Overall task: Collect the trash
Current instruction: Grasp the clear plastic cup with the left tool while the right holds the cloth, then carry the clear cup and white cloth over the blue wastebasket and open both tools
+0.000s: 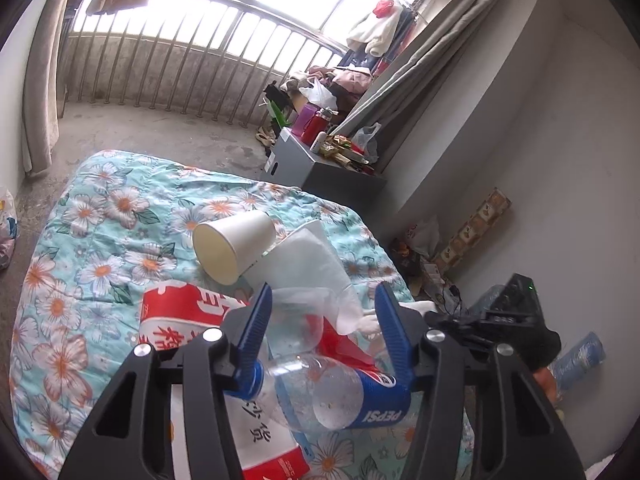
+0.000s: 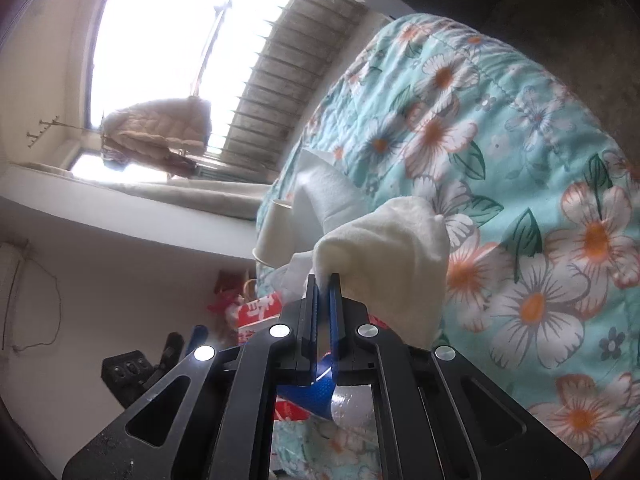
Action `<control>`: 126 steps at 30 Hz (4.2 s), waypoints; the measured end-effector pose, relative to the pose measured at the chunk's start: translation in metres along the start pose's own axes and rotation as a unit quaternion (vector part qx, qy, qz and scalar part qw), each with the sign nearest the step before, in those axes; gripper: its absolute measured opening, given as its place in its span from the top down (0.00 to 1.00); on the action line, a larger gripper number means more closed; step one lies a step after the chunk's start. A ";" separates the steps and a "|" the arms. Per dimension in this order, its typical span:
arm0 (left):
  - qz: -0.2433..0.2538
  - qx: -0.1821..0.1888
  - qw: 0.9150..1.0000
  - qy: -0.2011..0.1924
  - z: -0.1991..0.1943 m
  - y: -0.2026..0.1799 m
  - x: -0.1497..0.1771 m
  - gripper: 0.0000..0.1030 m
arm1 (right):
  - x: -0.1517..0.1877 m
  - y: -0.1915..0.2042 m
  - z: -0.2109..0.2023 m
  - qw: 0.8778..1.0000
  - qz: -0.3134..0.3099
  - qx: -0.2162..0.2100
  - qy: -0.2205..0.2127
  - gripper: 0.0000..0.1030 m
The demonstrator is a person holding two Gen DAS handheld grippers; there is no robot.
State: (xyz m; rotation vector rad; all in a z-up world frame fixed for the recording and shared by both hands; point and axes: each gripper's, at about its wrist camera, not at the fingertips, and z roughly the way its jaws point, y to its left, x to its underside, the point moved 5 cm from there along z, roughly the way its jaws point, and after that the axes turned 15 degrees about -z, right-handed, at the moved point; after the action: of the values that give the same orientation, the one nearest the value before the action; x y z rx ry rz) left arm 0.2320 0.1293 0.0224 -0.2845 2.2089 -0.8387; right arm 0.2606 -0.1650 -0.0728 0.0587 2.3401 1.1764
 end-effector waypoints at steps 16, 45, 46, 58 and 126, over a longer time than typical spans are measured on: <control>-0.005 -0.009 0.987 0.162 0.094 0.002 -0.016 0.60 | 0.013 -0.027 -0.038 0.998 0.031 -0.049 -0.020 0.97; 0.110 -0.028 0.954 0.278 0.112 0.000 0.016 0.70 | 0.024 -0.036 -0.063 0.998 0.021 -0.049 -0.026 0.96; 0.111 -0.028 0.954 0.278 0.111 -0.001 0.017 0.70 | 0.025 -0.037 -0.064 0.998 0.023 -0.049 -0.027 0.96; 0.122 -0.032 0.943 0.307 0.122 -0.006 0.026 0.70 | 0.034 -0.022 -0.067 0.999 0.007 -0.037 -0.026 0.96; 0.139 0.126 0.972 0.142 0.029 -0.185 0.063 0.95 | 0.062 -0.018 -0.151 0.991 -0.003 -0.037 -0.130 0.97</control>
State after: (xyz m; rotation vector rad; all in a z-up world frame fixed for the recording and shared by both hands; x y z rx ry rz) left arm 0.1988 -0.0531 0.0915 0.2784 2.2972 -1.0372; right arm 0.1398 -0.2717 -0.0389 0.1682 2.0679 1.1752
